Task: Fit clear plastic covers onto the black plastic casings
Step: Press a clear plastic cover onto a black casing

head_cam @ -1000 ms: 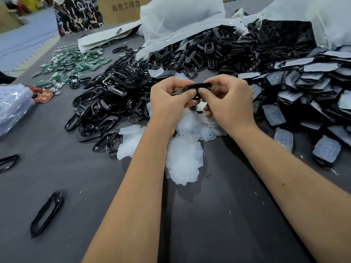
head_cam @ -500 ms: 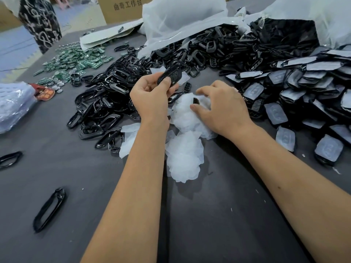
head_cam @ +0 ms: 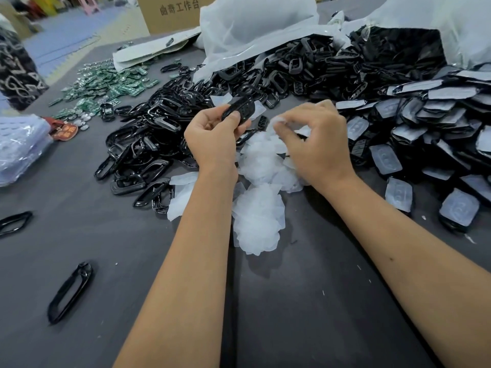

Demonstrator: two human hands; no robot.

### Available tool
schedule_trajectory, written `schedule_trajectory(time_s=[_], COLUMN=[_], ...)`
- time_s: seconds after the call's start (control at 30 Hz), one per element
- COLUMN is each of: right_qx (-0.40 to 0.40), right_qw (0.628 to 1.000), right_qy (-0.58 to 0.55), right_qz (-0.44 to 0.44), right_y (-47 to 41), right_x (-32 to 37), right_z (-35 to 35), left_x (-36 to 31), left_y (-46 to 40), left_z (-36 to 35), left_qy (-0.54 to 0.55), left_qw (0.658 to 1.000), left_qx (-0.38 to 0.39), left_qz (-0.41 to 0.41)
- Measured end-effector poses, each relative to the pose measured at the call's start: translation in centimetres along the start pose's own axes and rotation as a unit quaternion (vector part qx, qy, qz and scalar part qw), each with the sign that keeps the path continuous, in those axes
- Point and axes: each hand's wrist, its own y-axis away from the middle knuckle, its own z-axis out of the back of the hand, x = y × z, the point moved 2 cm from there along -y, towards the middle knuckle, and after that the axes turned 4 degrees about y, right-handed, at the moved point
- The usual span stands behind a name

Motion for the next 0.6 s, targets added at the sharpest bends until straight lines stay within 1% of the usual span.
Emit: schedule_trajectory(time_s=[0.03,0.07,0.13,0.17,0.2,0.23,0.37,0.47,0.6], right_qx=[-0.005,0.002,0.021,0.029,0.033,0.034,0.023,0.011,-0.003], right_qw=[0.997,0.984,0.928,0.899,0.882,0.877,0.884,0.885,0.869], right_qy=[-0.063,-0.146,-0.318,-0.376,-0.406,-0.416,-0.408,-0.404,-0.426], right_qz=[-0.043,-0.099,-0.193,-0.221,-0.235,-0.239,-0.227,-0.233,-0.252], right_y=[-0.2,-0.3,-0.6,-0.6,-0.5,-0.5,-0.4,-0.4,-0.5], right_x=[-0.3,-0.7,-1.2,-1.3,-1.4,-1.4,-1.3,-1.4,-1.3], right_z=[0.1,0.1,0.0,0.0,0.0,0.0,0.1,0.1,0.1], left_x=[0.0,0.0,0.1,0.2,0.2,0.2,0.3,0.4,0.5], left_y=[0.0,0.0,0.2,0.3,0.3,0.4,0.5,0.6,0.6], left_z=[0.0,-0.1,-0.3,-0.4,-0.5,-0.6,-0.9,-1.0,-0.9], left_qy=[-0.003,-0.006,-0.017,-0.029,-0.043,-0.057,-0.085,-0.090,-0.102], left_qw=[1.000,1.000,0.999,0.998,0.997,0.996,0.989,0.987,0.985], left_qx=[0.004,0.011,0.032,0.046,0.060,0.075,0.122,0.136,0.140], left_qz=[0.005,0.012,0.020,0.018,0.010,0.001,-0.014,-0.010,-0.015])
